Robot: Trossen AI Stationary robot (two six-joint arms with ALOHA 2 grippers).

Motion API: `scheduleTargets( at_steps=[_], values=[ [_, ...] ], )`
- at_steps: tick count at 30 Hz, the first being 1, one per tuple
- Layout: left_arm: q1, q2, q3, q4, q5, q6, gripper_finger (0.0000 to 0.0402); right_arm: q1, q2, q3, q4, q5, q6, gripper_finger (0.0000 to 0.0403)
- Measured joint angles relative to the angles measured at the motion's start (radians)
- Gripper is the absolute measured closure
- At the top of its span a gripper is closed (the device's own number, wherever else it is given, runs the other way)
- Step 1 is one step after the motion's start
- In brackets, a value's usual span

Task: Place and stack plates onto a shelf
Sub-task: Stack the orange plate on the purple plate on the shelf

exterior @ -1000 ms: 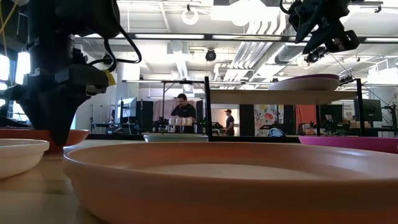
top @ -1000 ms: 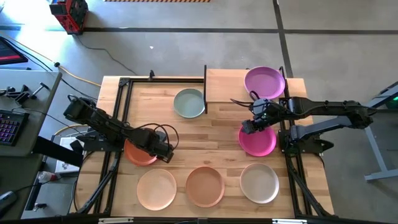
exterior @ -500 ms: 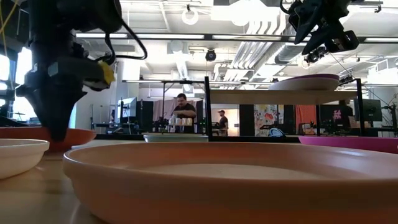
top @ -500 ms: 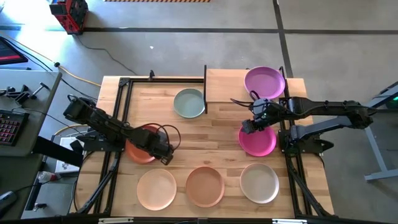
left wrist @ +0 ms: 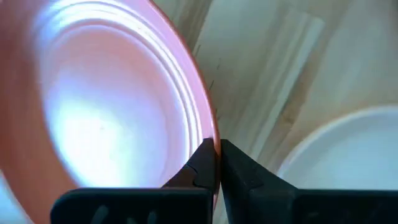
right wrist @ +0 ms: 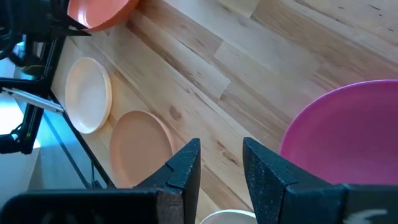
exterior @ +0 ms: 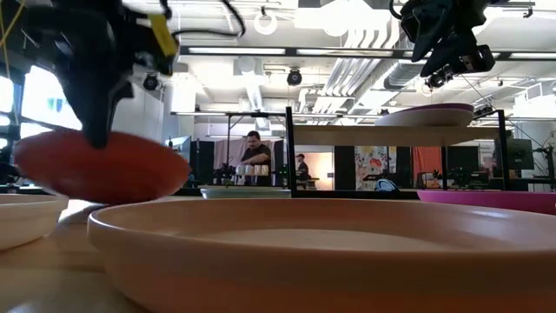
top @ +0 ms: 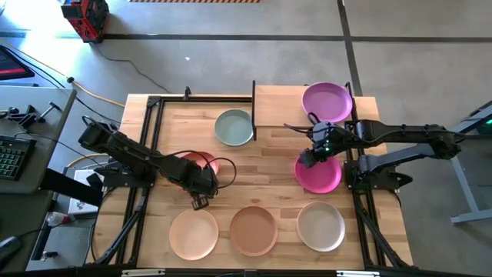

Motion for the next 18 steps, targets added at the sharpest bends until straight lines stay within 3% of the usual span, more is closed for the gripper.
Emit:
scheduleTargets(
  at_steps=[6, 18],
  values=[
    [-0.01, 0.0, 0.101, -0.089, -0.08, 0.246, 0.0401, 0.0, 0.0, 0.0, 0.04, 0.007, 0.0, 0.0301],
    [-0.008, 0.0, 0.207, -0.151, -0.267, 0.663, 0.0401, -0.005, 0.0, 0.0, 0.175, 0.071, -0.005, 0.0253]
  ],
)
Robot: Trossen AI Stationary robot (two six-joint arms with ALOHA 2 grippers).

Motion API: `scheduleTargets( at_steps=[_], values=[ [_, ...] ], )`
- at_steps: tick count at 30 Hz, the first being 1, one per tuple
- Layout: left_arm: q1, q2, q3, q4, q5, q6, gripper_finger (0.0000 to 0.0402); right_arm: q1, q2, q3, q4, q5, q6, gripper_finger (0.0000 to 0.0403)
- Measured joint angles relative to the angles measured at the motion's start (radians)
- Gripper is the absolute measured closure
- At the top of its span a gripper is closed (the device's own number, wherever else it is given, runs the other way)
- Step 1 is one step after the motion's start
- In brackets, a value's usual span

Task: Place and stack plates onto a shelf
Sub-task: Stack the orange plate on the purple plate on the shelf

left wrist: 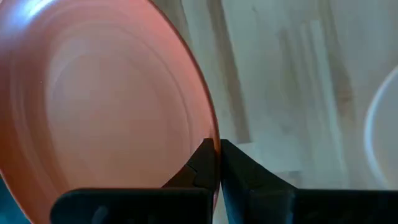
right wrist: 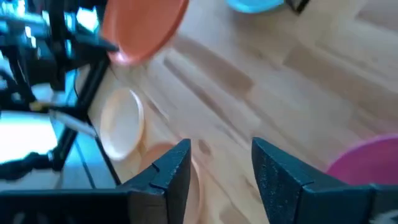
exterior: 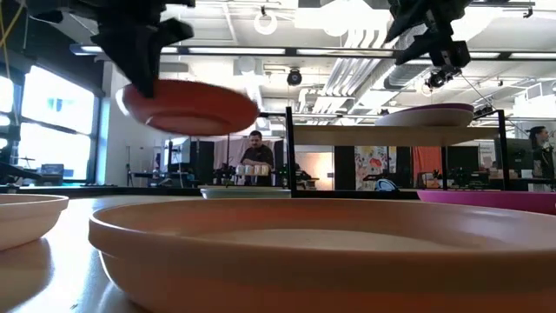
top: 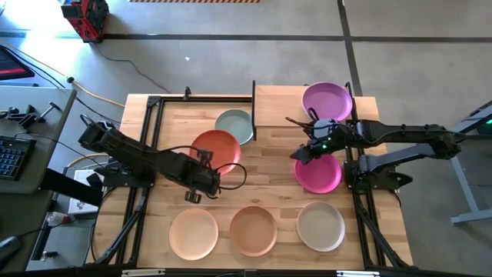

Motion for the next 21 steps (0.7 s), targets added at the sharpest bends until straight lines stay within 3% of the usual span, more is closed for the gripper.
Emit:
scheduleTargets(
  at_steps=[5, 13, 21],
  values=[
    [0.0, 0.0, 0.04, 0.002, -0.098, 0.21, 0.0401, -0.001, 0.001, 0.0, 0.07, 0.111, 0.055, 0.025],
    [0.002, 0.0, 0.081, 0.015, -0.297, 0.605, 0.0401, -0.005, 0.08, 0.0, 0.295, 0.121, 0.003, 0.0254],
    [0.023, 0.0, 0.083, 0.045, -0.354, 0.736, 0.0401, -0.024, 0.177, 0.0, 0.379, 0.146, -0.014, 0.0263]
  ],
)
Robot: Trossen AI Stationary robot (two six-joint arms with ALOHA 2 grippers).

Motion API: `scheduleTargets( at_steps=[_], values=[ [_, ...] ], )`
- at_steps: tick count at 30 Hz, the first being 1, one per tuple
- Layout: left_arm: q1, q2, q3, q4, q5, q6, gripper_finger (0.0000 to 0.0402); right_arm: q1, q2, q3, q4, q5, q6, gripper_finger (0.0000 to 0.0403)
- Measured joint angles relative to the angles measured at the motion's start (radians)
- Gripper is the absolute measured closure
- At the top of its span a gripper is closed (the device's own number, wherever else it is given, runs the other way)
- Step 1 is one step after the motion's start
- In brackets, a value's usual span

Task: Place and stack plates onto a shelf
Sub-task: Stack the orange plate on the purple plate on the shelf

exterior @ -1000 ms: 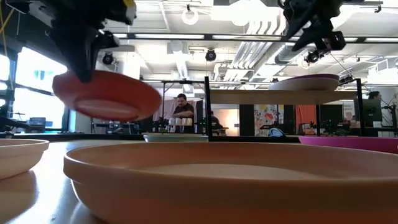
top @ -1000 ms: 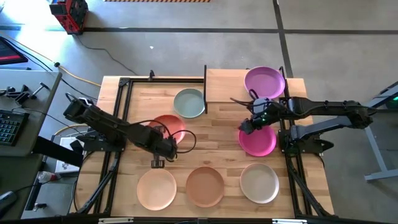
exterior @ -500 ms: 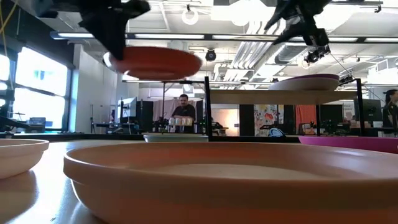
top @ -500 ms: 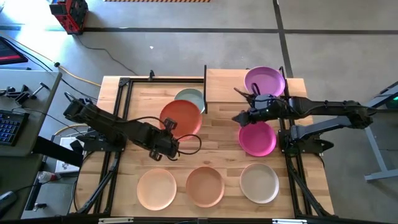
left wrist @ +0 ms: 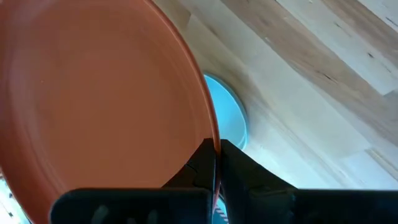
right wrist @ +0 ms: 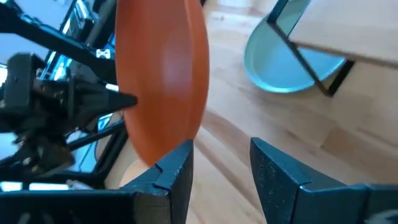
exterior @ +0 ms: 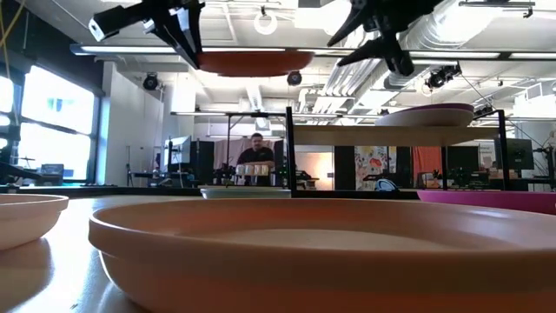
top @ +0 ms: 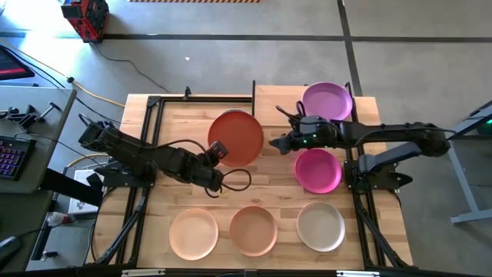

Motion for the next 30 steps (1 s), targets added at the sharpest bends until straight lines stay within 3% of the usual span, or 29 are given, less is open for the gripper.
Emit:
scheduleTargets(
  at_steps=[30],
  values=[
    [0.019, -0.001, 0.0, 0.041, 0.008, 0.071, 0.0401, -0.042, 0.033, 0.0, 0.16, 0.15, 0.01, 0.0264]
  ],
)
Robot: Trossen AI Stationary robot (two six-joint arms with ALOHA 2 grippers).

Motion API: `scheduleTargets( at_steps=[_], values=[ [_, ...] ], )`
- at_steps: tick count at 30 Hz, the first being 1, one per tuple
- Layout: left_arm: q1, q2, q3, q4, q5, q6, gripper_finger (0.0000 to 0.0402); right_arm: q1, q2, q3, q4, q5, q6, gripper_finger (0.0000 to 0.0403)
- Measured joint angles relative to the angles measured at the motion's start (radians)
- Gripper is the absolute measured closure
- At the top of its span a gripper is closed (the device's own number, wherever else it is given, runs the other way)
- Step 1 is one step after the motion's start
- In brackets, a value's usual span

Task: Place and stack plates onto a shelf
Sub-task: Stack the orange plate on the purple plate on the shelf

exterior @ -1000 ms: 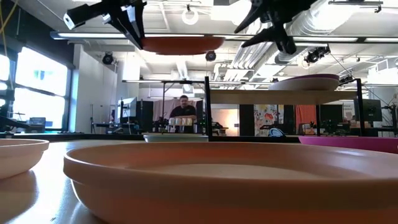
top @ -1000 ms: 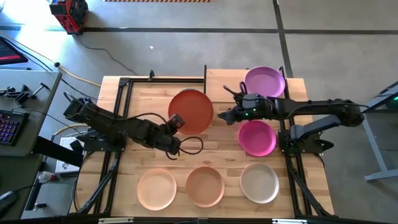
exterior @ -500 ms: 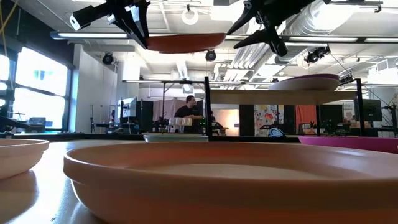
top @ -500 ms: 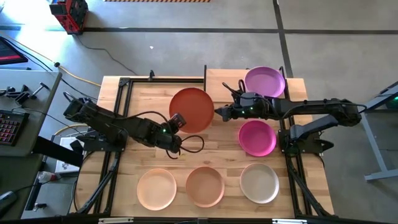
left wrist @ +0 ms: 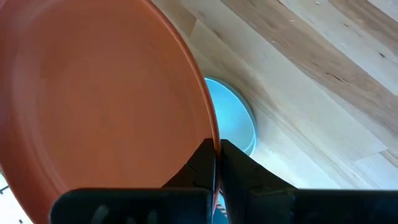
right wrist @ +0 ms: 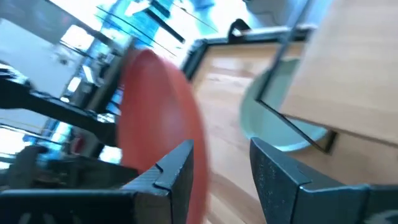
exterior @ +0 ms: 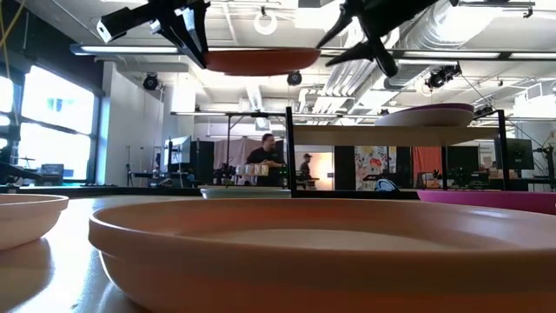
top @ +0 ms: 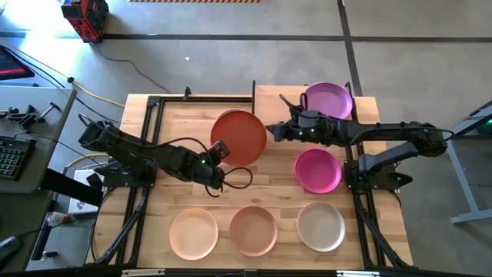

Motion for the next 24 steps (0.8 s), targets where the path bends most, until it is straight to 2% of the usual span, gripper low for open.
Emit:
scheduleTargets(
  at_steps=[4, 12, 18, 24],
  values=[
    [0.016, 0.0, 0.0, 0.0, 0.0, 0.0, 0.0401, 0.0, 0.0, 0.0, 0.049, -0.022, -0.017, 0.0264],
    [0.045, 0.0, 0.0, 0.023, -0.001, 0.0, 0.0401, 0.0, 0.029, 0.0, 0.037, -0.037, -0.017, 0.0264],
    [0.045, 0.0, 0.0, 0.065, -0.005, 0.056, 0.0401, 0.0, 0.04, 0.0, 0.038, -0.037, -0.017, 0.0266],
    [0.054, 0.0, 0.0, 0.094, -0.005, 0.06, 0.0401, 0.0, 0.044, 0.0, 0.024, -0.046, -0.009, 0.0311]
  ],
)
